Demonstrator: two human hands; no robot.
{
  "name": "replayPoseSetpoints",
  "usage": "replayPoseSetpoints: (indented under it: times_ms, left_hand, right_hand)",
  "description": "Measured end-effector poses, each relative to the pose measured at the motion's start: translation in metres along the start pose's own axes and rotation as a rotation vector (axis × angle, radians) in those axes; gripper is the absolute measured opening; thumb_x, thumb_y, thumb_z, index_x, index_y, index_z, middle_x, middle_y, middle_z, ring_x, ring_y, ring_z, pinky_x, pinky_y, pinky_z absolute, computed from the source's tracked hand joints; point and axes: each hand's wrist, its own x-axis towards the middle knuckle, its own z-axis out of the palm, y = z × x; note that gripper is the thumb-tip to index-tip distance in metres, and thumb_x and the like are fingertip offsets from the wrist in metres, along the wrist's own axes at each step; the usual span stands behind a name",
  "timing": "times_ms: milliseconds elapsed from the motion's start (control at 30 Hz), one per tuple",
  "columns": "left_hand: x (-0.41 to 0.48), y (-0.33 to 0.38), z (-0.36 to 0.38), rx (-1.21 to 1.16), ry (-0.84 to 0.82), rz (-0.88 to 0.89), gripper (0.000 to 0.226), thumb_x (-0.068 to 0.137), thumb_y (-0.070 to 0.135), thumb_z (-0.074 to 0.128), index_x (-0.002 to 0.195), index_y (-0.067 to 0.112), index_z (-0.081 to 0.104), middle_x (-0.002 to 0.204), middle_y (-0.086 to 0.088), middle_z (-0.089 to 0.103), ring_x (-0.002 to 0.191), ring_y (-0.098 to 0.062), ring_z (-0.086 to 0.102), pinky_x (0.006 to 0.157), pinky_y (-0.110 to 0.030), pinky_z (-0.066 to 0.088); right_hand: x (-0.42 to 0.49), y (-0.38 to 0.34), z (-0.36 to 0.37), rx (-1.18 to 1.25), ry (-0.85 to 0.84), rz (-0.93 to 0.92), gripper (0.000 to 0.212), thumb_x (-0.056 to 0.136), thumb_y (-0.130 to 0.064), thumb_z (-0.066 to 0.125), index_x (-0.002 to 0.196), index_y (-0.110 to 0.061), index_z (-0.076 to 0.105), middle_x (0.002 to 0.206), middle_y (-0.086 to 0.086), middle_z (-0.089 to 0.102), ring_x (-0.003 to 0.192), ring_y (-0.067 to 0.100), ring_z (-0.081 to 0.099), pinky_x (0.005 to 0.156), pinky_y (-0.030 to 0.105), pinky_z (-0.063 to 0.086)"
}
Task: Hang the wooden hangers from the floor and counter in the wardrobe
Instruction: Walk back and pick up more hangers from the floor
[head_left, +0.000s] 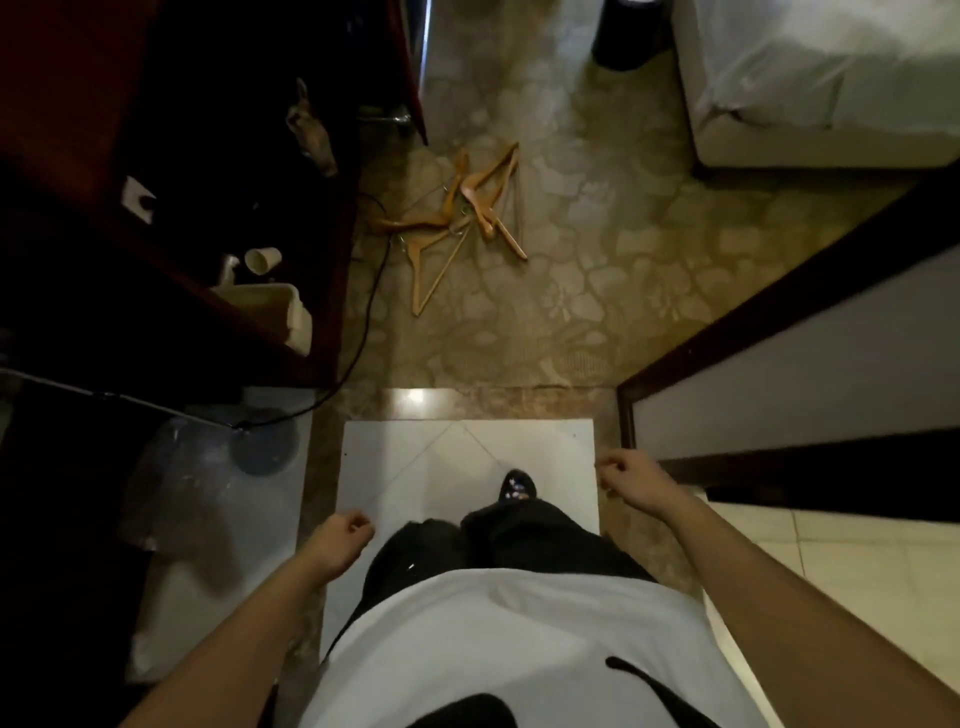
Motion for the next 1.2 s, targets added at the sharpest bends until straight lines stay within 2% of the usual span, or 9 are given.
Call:
replayPoseSetpoints:
  times_ms: [100, 367, 467, 567, 667, 767, 867, 967, 1200]
  left_hand:
    - [0.006, 0.027, -0.005, -0.122, 0.033, -0.058, 0.011, 0.095, 0.011, 0.046, 0.09, 0.008, 0.055, 0.089, -0.013, 0.056, 0.087, -0.028, 0.055, 0.082, -0.038, 0.047]
    - [0.056, 0.08, -0.041, -0.135, 0.031, -0.122, 0.011, 0.095, 0.009, 0.046, 0.093, 0.005, 0.055, 0.092, -0.016, 0.058, 0.085, -0.027, 0.055, 0.074, -0.031, 0.045]
    - [0.09, 0.117, -0.072, -0.123, 0.02, -0.114, 0.014, 0.095, 0.011, 0.047, 0.084, 0.009, 0.055, 0.082, -0.012, 0.056, 0.076, -0.022, 0.053, 0.067, -0.027, 0.045]
    - [0.135, 0.164, -0.114, -0.103, 0.001, -0.077, 0.018, 0.094, 0.013, 0.048, 0.077, 0.013, 0.055, 0.078, -0.011, 0.056, 0.075, -0.024, 0.052, 0.082, -0.042, 0.05]
    - [0.176, 0.227, -0.156, -0.044, -0.01, 0.028, 0.01, 0.094, 0.014, 0.047, 0.088, 0.009, 0.054, 0.082, -0.011, 0.056, 0.079, -0.023, 0.053, 0.082, -0.041, 0.048]
    - [0.211, 0.298, -0.195, 0.029, -0.011, 0.16, 0.016, 0.095, 0.017, 0.048, 0.1, 0.005, 0.058, 0.09, -0.014, 0.059, 0.084, -0.023, 0.056, 0.08, -0.038, 0.047]
    - [0.237, 0.359, -0.226, 0.103, -0.014, 0.251, 0.023, 0.096, 0.018, 0.047, 0.107, 0.002, 0.059, 0.091, -0.012, 0.059, 0.086, -0.023, 0.056, 0.077, -0.032, 0.043]
    - [0.257, 0.402, -0.246, 0.041, -0.032, 0.298, 0.019, 0.096, 0.016, 0.046, 0.104, 0.004, 0.058, 0.09, -0.014, 0.058, 0.085, -0.026, 0.056, 0.081, -0.04, 0.046]
    - [0.306, 0.427, -0.255, -0.025, -0.047, 0.153, 0.017, 0.095, 0.017, 0.048, 0.102, 0.004, 0.058, 0.093, -0.02, 0.063, 0.092, -0.035, 0.061, 0.088, -0.045, 0.049]
  right_hand:
    - [0.04, -0.058, -0.042, -0.092, -0.014, -0.11, 0.028, 0.094, -0.013, 0.046, 0.114, 0.001, 0.06, 0.101, 0.017, 0.064, 0.092, 0.03, 0.061, 0.083, 0.038, 0.05]
    - [0.126, -0.164, -0.123, -0.083, -0.019, -0.229, 0.026, 0.093, -0.01, 0.045, 0.112, 0.001, 0.06, 0.094, 0.022, 0.063, 0.084, 0.035, 0.06, 0.088, 0.05, 0.05]
    - [0.158, -0.177, -0.136, -0.059, -0.043, -0.175, 0.022, 0.094, -0.01, 0.046, 0.11, -0.002, 0.059, 0.086, 0.014, 0.059, 0.079, 0.026, 0.055, 0.076, 0.041, 0.051]
    - [0.181, -0.179, -0.147, -0.055, -0.051, -0.087, 0.017, 0.096, -0.013, 0.045, 0.101, -0.006, 0.059, 0.086, 0.012, 0.057, 0.08, 0.022, 0.054, 0.067, 0.029, 0.044]
    - [0.197, -0.178, -0.161, -0.084, -0.071, 0.03, 0.02, 0.097, -0.018, 0.044, 0.099, -0.006, 0.06, 0.089, 0.008, 0.058, 0.084, 0.019, 0.054, 0.07, 0.028, 0.044]
    - [0.215, -0.184, -0.178, -0.045, -0.039, 0.086, 0.024, 0.097, -0.016, 0.044, 0.078, -0.014, 0.059, 0.082, 0.007, 0.059, 0.081, 0.022, 0.057, 0.079, 0.038, 0.049]
    - [0.231, -0.198, -0.197, 0.026, 0.013, 0.119, 0.025, 0.096, -0.012, 0.043, 0.077, -0.007, 0.059, 0.079, 0.012, 0.06, 0.069, 0.019, 0.055, 0.066, 0.03, 0.045]
    - [0.249, -0.211, -0.217, 0.045, 0.001, 0.162, 0.026, 0.096, -0.011, 0.041, 0.074, -0.007, 0.055, 0.072, 0.008, 0.056, 0.062, 0.016, 0.051, 0.058, 0.026, 0.041]
    - [0.337, -0.271, -0.299, -0.088, -0.026, 0.147, 0.027, 0.097, -0.013, 0.041, 0.072, -0.019, 0.049, 0.071, 0.001, 0.047, 0.064, 0.012, 0.045, 0.062, 0.02, 0.042]
